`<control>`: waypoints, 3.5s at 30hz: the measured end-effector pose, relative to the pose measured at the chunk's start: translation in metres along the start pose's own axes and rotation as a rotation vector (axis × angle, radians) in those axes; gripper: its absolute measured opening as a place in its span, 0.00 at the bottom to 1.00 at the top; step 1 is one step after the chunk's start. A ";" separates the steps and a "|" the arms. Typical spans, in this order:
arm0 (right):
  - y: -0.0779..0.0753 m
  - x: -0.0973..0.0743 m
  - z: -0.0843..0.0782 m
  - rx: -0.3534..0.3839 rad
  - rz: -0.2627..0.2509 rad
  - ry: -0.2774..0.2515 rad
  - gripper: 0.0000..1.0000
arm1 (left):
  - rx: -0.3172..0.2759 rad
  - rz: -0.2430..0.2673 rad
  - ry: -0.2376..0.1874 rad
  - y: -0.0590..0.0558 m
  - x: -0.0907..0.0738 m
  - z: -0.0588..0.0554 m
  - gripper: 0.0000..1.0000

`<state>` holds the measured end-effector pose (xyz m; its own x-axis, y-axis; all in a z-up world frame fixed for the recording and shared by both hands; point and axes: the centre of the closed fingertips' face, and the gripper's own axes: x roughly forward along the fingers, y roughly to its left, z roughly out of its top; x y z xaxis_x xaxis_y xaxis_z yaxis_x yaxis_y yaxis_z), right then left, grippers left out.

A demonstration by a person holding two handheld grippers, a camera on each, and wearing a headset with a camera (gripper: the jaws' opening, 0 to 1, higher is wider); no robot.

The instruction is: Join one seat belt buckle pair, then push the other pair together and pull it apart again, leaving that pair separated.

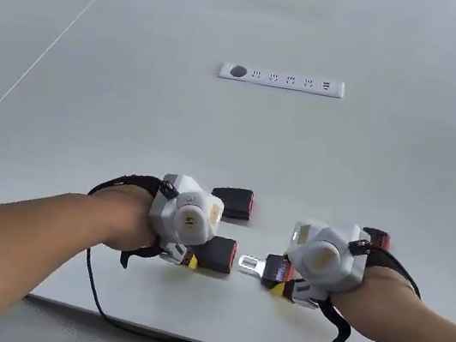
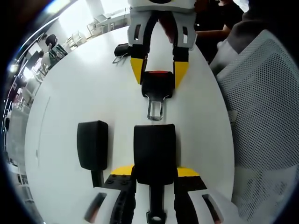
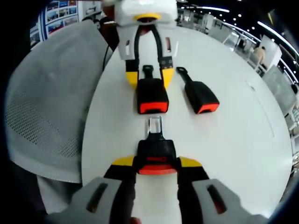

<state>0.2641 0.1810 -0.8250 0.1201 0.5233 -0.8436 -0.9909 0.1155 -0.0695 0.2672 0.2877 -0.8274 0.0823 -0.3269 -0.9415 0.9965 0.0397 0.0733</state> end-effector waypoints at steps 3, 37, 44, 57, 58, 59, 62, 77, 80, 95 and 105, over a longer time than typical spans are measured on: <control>-0.002 0.002 0.003 -0.003 0.004 0.001 0.33 | -0.002 0.001 0.000 0.000 0.000 0.000 0.31; -0.004 0.004 0.009 -0.057 0.030 -0.013 0.33 | -0.016 -0.017 0.000 0.001 0.000 0.000 0.31; -0.002 0.006 0.014 -0.062 0.034 -0.023 0.33 | -0.016 -0.021 0.004 0.000 0.001 0.000 0.31; -0.003 0.011 0.021 -0.058 0.043 -0.029 0.32 | -0.008 -0.027 0.001 0.000 0.001 0.000 0.31; -0.002 0.012 0.022 -0.064 0.039 -0.023 0.32 | -0.008 -0.029 0.001 0.000 0.001 0.000 0.31; -0.002 0.012 0.022 -0.062 0.037 -0.021 0.31 | -0.010 -0.030 0.001 0.000 0.001 0.000 0.31; -0.002 0.012 0.022 -0.052 0.035 -0.019 0.31 | -0.003 -0.026 0.004 0.000 0.001 0.000 0.31; -0.001 0.015 0.028 -0.053 0.038 -0.017 0.30 | -0.011 -0.029 0.024 0.000 0.002 0.000 0.31; -0.001 0.016 0.030 -0.061 0.042 -0.017 0.30 | -0.008 -0.029 0.024 0.000 0.002 0.000 0.31; -0.001 0.022 0.038 -0.044 0.031 -0.018 0.30 | -0.012 -0.023 0.031 0.000 0.001 -0.002 0.30; 0.000 0.020 0.037 -0.050 0.035 -0.032 0.31 | -0.002 -0.033 0.025 0.000 0.000 -0.003 0.31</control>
<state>0.2689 0.2228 -0.8222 0.0865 0.5528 -0.8288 -0.9962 0.0548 -0.0675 0.2668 0.2910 -0.8283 0.0490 -0.3041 -0.9514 0.9986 0.0315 0.0414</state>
